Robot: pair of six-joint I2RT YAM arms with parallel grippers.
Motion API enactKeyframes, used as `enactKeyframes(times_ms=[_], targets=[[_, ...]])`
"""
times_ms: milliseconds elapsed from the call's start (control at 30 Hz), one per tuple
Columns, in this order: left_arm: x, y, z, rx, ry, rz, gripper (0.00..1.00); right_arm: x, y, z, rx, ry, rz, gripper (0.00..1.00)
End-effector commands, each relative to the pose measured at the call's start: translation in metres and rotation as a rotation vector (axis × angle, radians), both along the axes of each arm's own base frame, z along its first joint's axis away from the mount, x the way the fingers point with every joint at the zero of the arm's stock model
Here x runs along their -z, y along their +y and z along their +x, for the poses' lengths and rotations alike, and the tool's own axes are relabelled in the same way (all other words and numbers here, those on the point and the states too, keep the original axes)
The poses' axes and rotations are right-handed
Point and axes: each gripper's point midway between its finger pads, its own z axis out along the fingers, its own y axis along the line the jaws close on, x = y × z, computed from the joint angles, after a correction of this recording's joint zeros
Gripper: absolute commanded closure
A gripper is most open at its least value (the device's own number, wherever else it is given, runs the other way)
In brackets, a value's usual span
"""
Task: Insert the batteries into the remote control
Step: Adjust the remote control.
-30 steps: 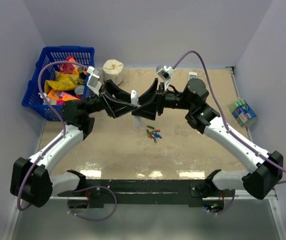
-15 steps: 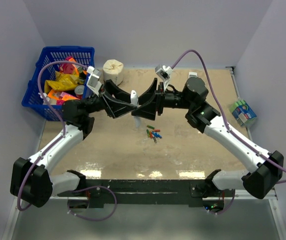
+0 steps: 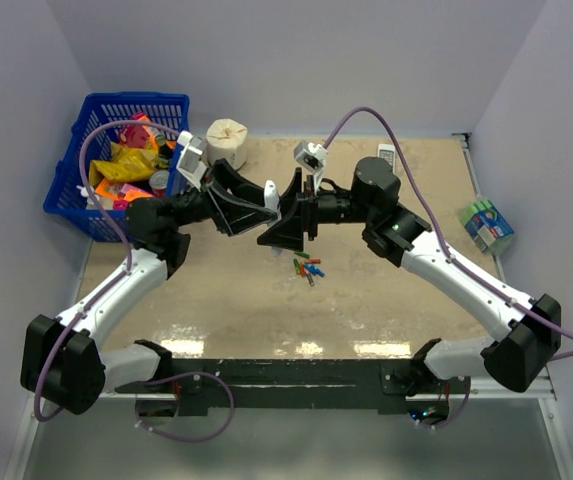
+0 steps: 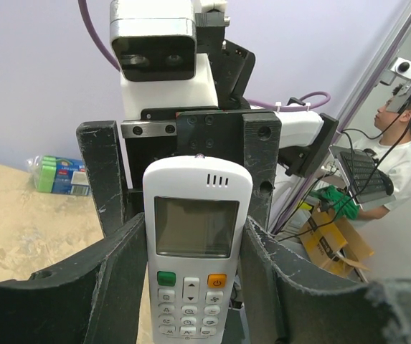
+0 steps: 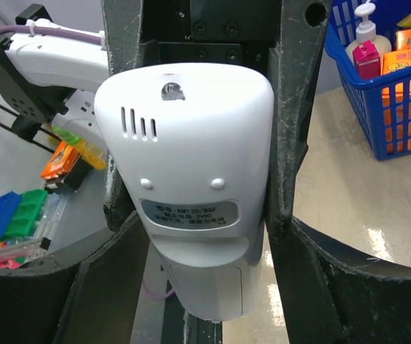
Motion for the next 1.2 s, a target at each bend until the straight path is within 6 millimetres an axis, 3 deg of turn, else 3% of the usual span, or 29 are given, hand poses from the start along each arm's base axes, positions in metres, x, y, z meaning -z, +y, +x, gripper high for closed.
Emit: enactKeyframes(times_ms=[0, 300, 400, 533, 600, 633, 700, 733, 800, 833, 933, 1067, 1167], targets=[[-0.017, 0.000, -0.001, -0.014, -0.065, -0.018, 0.99, -0.028, -0.002, -0.004, -0.005, -0.060, 0.051, 0.31], [-0.010, -0.002, -0.002, 0.001, -0.056, 0.020, 0.99, -0.042, -0.003, 0.002, 0.039, -0.078, 0.076, 0.29], [-0.007, -0.002, 0.000, -0.008, -0.060, 0.033, 0.99, -0.044, -0.003, 0.003, 0.045, -0.084, 0.080, 0.39], [-0.011, -0.002, 0.001, -0.024, -0.082, 0.037, 0.84, -0.036, -0.002, 0.005, 0.050, -0.064, 0.067, 0.61], [-0.014, -0.001, 0.003, -0.053, -0.110, 0.051, 0.72, -0.034, -0.002, 0.005, 0.057, -0.054, 0.067, 0.71], [-0.010, -0.002, 0.010, -0.081, -0.075, 0.070, 0.61, -0.031, -0.003, 0.005, 0.061, -0.040, 0.063, 0.74], [-0.018, 0.002, 0.014, -0.154, -0.139, 0.082, 0.49, -0.028, -0.004, 0.011, 0.102, -0.021, 0.059, 0.78], [-0.013, 0.004, 0.025, -0.214, -0.094, 0.101, 0.37, -0.023, -0.004, 0.015, 0.131, 0.009, 0.043, 0.81], [-0.023, 0.013, 0.029, -0.311, -0.156, 0.106, 0.29, -0.016, -0.007, 0.032, 0.240, 0.047, 0.023, 0.83], [-0.019, 0.019, 0.041, -0.398, -0.115, 0.119, 0.22, -0.009, -0.009, 0.037, 0.283, 0.099, 0.004, 0.84], [-0.019, 0.037, 0.052, -0.555, -0.136, 0.141, 0.14, 0.000, -0.013, 0.053, 0.398, 0.209, 0.011, 0.85], [-0.009, 0.045, 0.052, -0.622, -0.136, 0.178, 0.12, 0.004, -0.011, 0.063, 0.449, 0.304, 0.048, 1.00], [-0.002, 0.052, 0.048, -0.655, -0.127, 0.175, 0.12, 0.013, -0.009, 0.070, 0.480, 0.343, 0.038, 1.00]])
